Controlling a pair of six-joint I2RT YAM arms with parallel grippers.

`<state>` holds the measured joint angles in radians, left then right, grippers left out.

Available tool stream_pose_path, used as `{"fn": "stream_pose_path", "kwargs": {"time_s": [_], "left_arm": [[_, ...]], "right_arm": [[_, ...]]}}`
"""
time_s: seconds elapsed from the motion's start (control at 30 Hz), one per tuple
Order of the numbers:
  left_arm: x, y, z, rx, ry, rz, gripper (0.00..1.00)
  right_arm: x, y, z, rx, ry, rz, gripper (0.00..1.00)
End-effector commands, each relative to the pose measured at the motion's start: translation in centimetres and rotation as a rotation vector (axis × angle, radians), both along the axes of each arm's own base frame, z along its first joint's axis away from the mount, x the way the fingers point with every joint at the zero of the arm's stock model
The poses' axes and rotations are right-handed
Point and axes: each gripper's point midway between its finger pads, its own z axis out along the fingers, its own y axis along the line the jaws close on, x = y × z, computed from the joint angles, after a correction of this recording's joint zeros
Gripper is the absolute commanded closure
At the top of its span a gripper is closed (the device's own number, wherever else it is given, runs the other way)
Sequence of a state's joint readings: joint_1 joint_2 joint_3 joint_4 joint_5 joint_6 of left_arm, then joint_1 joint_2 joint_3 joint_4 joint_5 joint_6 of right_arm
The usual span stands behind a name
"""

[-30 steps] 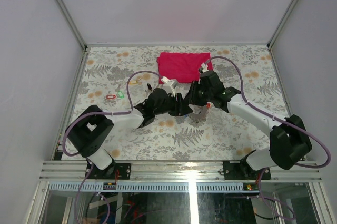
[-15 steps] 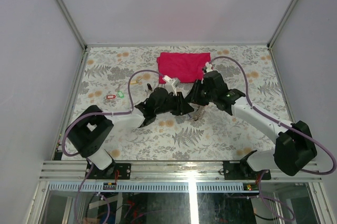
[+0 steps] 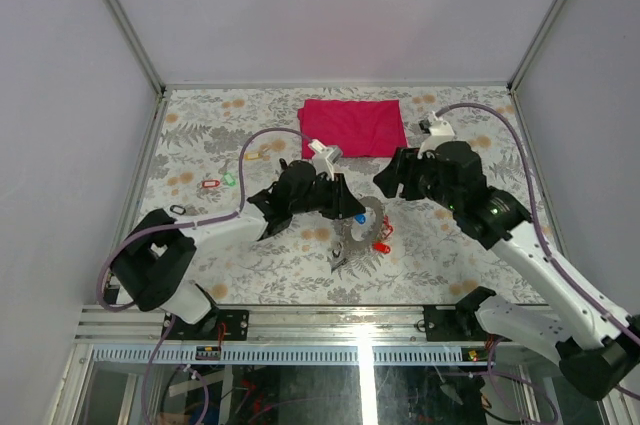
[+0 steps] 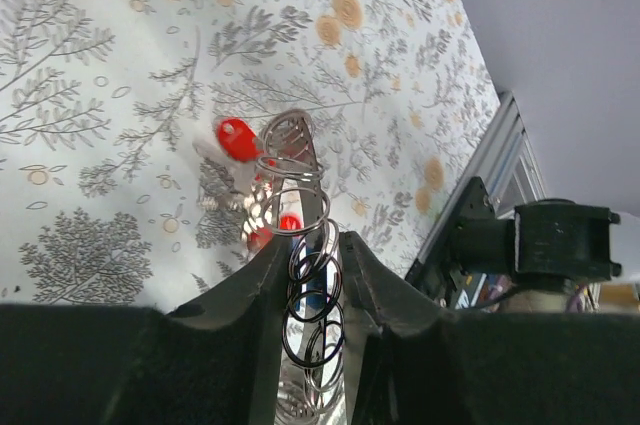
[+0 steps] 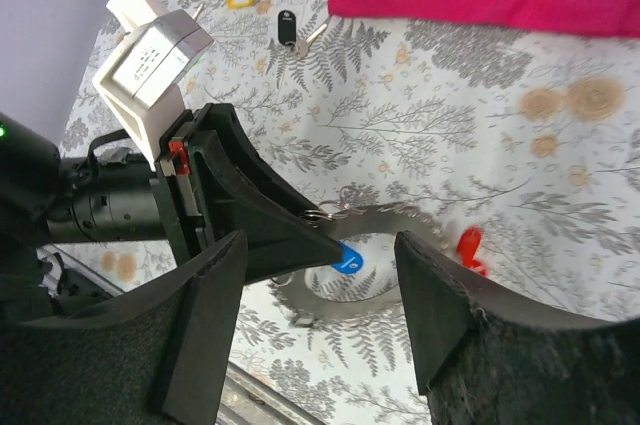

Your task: Put the keys on the keyring

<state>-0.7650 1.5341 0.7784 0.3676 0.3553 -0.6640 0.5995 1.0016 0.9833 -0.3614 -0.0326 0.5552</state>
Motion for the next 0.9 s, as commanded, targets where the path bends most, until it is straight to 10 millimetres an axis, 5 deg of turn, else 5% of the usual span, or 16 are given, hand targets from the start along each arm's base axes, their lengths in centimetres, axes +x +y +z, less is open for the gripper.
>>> {"fn": "stream_pose_path", "kwargs": {"time_s": [0.0, 0.17, 0.47, 0.87], "left_arm": [[-0.9, -0.8, 4.9, -0.074, -0.081, -0.092, 1.00], [-1.7, -0.5, 7.0, -0.068, -0.076, -0.124, 1.00], [-1.3, 1.0, 10.4, -0.115, -0.043, -0.051, 1.00], [-1.8, 0.8, 13.4, -0.179, -0.022, -0.060, 1.00]], "right_arm": [[-1.2, -3.1, 2.2, -0.136, -0.118, 0.007, 0.32], [-2.7, -3.9, 1.1, -0.185, -0.158, 0.069, 0.33], [-4.3, -1.9, -2.1, -0.083, -0.176, 0.182, 0.26], [-1.3, 0.6, -4.4, 0.005, -0.218, 0.162, 0.20]]}}
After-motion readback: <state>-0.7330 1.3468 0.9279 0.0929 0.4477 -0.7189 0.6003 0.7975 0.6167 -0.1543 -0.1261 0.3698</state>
